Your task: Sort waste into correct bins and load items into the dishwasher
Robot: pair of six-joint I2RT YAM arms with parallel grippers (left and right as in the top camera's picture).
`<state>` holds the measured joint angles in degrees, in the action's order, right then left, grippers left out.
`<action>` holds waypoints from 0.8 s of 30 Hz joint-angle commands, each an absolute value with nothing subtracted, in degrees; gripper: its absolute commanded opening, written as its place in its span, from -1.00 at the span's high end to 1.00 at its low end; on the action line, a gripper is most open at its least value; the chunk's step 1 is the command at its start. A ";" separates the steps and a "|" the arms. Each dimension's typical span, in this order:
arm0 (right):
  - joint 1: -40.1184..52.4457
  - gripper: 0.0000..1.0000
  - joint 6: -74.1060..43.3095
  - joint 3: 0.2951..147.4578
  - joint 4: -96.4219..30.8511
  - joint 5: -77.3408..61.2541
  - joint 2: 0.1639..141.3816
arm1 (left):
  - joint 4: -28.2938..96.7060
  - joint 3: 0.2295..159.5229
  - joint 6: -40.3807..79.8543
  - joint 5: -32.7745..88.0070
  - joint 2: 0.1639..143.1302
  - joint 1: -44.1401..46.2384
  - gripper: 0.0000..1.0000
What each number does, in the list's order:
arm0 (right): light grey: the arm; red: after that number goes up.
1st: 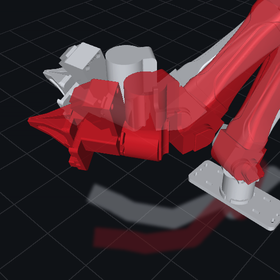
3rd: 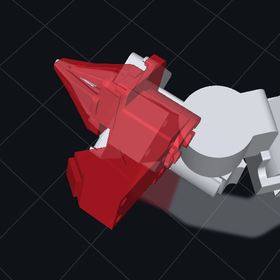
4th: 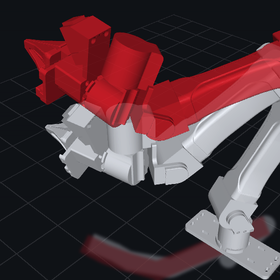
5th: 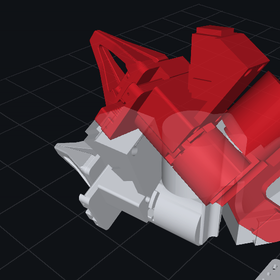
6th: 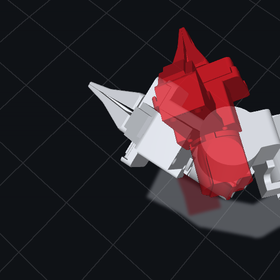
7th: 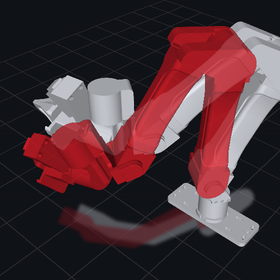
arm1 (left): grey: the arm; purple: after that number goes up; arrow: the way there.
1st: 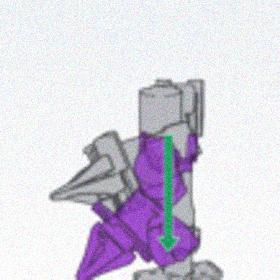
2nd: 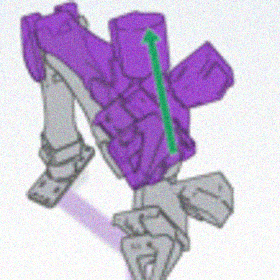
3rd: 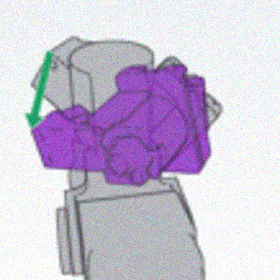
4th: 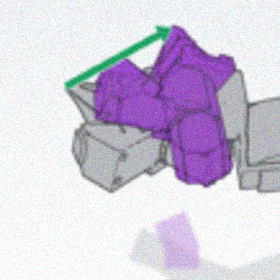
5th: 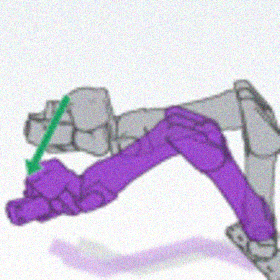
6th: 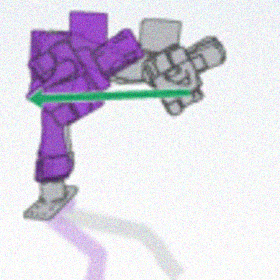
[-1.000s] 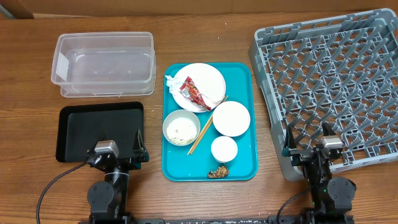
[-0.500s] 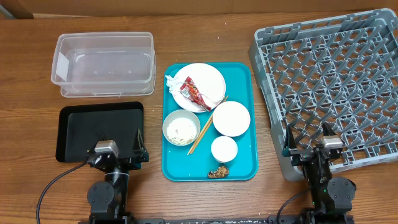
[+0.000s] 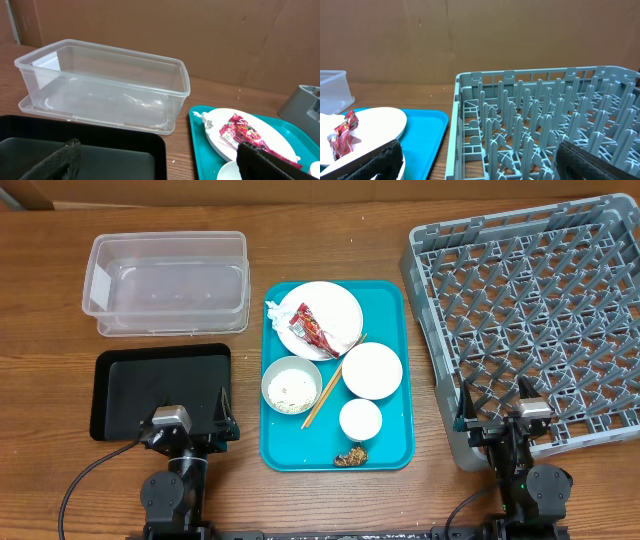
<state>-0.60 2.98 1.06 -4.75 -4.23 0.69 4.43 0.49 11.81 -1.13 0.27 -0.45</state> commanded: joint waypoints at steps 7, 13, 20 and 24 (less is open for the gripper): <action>-0.38 -1.00 2.83 0.45 -4.43 -4.10 0.16 | 4.27 0.27 11.60 -1.50 0.25 -0.45 -1.00; -0.38 -1.00 2.79 0.47 -4.38 -4.12 0.16 | 4.36 0.27 11.81 -0.93 0.32 -0.43 -1.00; -0.38 -1.00 -13.74 0.49 -4.49 -4.05 0.16 | 4.47 0.30 18.68 0.08 4.82 -0.40 -0.99; -0.38 -1.00 -13.76 0.49 -4.49 -3.70 0.16 | 4.40 0.91 18.28 2.52 11.29 -0.40 -1.00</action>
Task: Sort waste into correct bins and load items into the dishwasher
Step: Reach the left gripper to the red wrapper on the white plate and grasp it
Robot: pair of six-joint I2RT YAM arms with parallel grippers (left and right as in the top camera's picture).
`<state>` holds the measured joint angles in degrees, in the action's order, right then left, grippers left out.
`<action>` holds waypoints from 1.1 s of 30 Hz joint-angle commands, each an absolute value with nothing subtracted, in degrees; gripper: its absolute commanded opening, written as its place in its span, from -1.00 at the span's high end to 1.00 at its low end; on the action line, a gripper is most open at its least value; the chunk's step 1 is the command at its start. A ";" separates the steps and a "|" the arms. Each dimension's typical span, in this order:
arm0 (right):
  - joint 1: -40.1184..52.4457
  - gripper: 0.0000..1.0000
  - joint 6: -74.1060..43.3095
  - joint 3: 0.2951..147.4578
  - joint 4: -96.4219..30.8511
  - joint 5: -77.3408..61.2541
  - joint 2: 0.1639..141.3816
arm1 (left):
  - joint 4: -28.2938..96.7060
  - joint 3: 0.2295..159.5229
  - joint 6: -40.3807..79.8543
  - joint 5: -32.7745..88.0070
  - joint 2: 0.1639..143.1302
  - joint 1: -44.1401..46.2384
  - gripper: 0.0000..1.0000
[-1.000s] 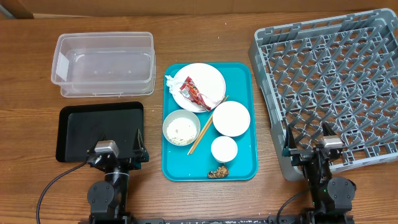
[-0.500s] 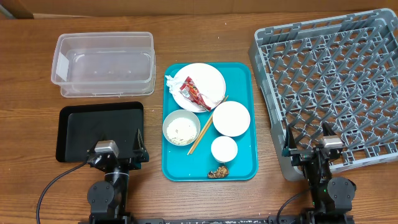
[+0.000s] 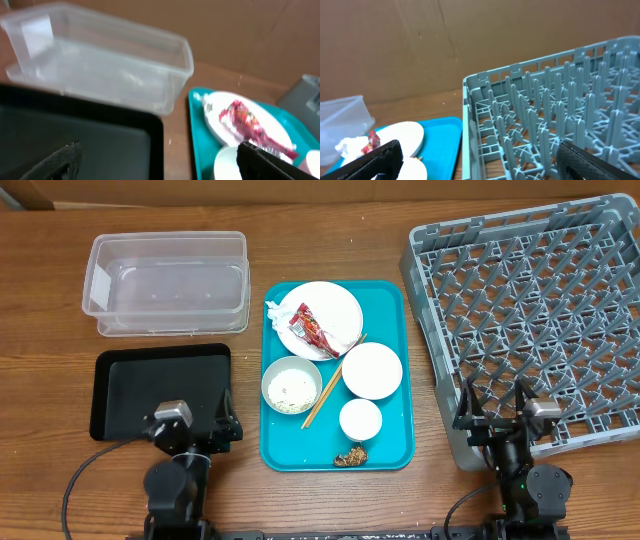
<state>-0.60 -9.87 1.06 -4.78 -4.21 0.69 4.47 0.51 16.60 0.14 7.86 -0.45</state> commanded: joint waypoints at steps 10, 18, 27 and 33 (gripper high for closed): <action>-0.38 -1.00 -13.76 5.19 -12.01 -3.46 0.84 | 13.37 17.89 8.56 6.02 26.98 -0.38 -1.00; -0.38 -1.00 -13.76 15.99 -23.07 -3.64 7.18 | 28.97 34.35 8.54 6.39 38.68 -0.36 -1.00; -0.38 -1.00 -13.72 32.16 -40.60 -6.07 19.29 | 42.28 46.39 8.82 7.14 44.60 -0.38 -1.00; -0.38 -1.00 -13.56 41.21 -46.61 -6.07 25.54 | 42.22 46.63 9.43 9.82 44.51 -0.38 -1.00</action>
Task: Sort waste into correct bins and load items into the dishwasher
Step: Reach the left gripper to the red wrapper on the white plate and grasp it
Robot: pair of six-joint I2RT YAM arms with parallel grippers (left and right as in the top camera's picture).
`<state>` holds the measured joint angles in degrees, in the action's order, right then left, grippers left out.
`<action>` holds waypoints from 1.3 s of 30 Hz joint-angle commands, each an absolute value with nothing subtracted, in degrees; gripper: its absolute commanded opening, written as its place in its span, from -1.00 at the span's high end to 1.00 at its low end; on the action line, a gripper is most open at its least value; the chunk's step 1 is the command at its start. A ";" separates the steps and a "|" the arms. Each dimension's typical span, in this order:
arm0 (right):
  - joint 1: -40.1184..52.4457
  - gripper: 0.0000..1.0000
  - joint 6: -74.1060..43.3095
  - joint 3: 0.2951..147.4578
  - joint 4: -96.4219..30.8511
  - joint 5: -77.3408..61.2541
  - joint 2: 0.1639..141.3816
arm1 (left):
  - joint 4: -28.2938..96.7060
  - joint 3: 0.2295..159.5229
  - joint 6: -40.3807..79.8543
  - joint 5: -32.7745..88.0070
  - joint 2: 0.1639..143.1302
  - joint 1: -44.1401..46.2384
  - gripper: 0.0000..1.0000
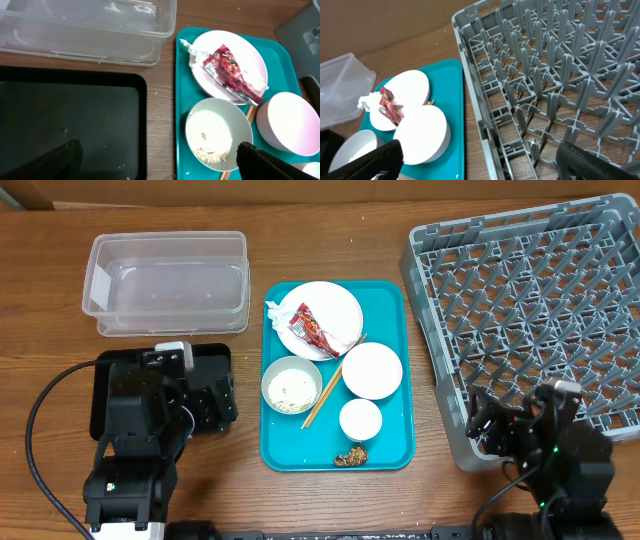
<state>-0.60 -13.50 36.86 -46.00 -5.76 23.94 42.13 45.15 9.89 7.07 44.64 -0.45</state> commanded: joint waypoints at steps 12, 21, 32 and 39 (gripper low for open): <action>-0.38 -1.00 -13.54 44.38 -46.87 -8.62 25.96 | 42.68 52.80 13.32 10.55 52.42 0.73 -1.00; -0.38 -1.00 -13.56 44.38 -47.24 -8.67 25.96 | 47.70 70.54 13.78 8.27 73.80 9.54 -1.00; -0.38 -1.00 -13.54 44.31 -50.52 -8.64 25.96 | 51.11 87.90 13.78 7.84 96.23 21.04 -1.00; -0.38 -1.00 -13.56 44.31 -51.88 -8.64 25.96 | 46.17 87.90 15.77 9.47 102.74 22.46 -1.00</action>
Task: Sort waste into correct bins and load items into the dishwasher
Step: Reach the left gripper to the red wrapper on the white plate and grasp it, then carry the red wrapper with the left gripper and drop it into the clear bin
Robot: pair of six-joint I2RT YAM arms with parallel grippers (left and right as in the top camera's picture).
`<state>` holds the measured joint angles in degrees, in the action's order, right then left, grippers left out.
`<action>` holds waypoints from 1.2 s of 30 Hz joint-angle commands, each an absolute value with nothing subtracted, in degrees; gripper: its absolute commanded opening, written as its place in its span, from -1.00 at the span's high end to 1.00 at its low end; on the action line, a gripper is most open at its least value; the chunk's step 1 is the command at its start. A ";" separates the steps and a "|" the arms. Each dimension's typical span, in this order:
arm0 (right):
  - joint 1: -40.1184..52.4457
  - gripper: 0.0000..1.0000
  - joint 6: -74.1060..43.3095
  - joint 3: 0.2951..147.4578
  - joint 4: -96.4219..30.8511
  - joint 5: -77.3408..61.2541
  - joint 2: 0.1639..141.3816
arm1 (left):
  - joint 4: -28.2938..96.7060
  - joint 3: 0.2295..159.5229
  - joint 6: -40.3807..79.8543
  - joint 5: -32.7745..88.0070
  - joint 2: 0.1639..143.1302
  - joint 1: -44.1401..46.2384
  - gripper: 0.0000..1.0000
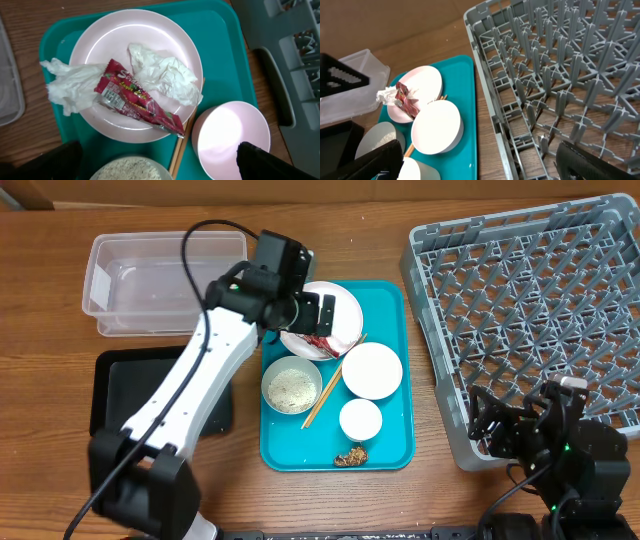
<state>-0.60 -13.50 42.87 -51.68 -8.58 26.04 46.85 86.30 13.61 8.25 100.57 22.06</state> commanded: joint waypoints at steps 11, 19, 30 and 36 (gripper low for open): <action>-0.38 -1.00 -13.56 44.31 -52.90 -8.64 25.96 | 42.98 87.90 27.55 9.52 112.49 22.55 -0.92; -0.38 -1.00 -13.56 44.31 -52.93 -8.62 25.96 | 40.73 87.90 29.85 10.15 117.69 22.55 -0.68; -0.38 -1.00 -13.54 44.31 -53.06 -8.62 25.96 | 40.21 87.92 29.82 10.39 118.02 22.52 0.83; -0.38 -1.00 -13.56 44.31 -53.08 -8.62 25.96 | 42.35 89.56 29.78 10.33 117.95 22.52 0.92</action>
